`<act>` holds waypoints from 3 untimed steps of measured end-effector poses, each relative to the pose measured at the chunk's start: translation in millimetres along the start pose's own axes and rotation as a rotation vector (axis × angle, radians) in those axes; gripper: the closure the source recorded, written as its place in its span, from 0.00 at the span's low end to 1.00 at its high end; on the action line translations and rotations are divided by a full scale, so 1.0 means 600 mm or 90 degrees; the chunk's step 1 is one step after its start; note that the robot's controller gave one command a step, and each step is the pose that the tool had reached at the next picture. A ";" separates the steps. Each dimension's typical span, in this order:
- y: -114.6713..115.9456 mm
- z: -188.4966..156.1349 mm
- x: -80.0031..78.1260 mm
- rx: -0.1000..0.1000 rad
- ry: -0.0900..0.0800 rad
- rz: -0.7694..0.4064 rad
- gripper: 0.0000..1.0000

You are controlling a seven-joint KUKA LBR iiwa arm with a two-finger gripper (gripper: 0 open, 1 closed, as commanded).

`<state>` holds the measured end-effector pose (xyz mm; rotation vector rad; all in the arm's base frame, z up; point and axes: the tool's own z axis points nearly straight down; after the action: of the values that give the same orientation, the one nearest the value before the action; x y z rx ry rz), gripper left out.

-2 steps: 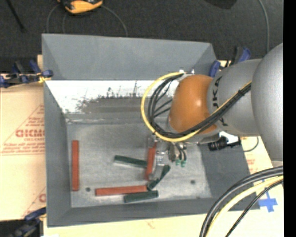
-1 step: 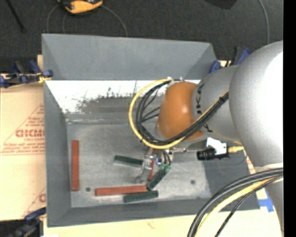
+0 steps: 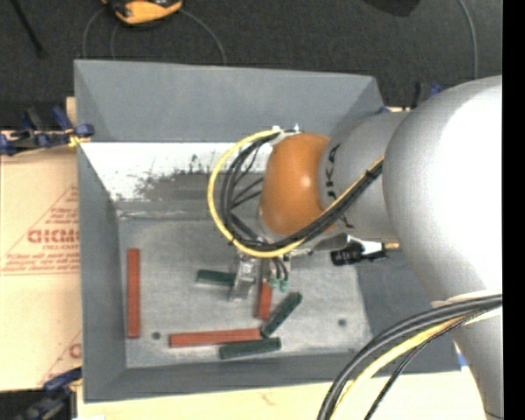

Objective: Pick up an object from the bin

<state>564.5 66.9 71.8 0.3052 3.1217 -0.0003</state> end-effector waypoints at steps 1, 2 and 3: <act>0.000 0.000 0.000 0.000 0.000 -0.001 1.00; 0.000 -0.003 0.000 0.000 0.000 -0.001 1.00; -0.001 -0.012 0.000 0.000 0.001 -0.001 1.00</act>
Offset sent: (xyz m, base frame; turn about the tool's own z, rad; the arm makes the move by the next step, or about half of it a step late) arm 0.0001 -0.0001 0.0198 0.0000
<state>564.3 66.6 79.1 0.3019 3.1231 -0.0010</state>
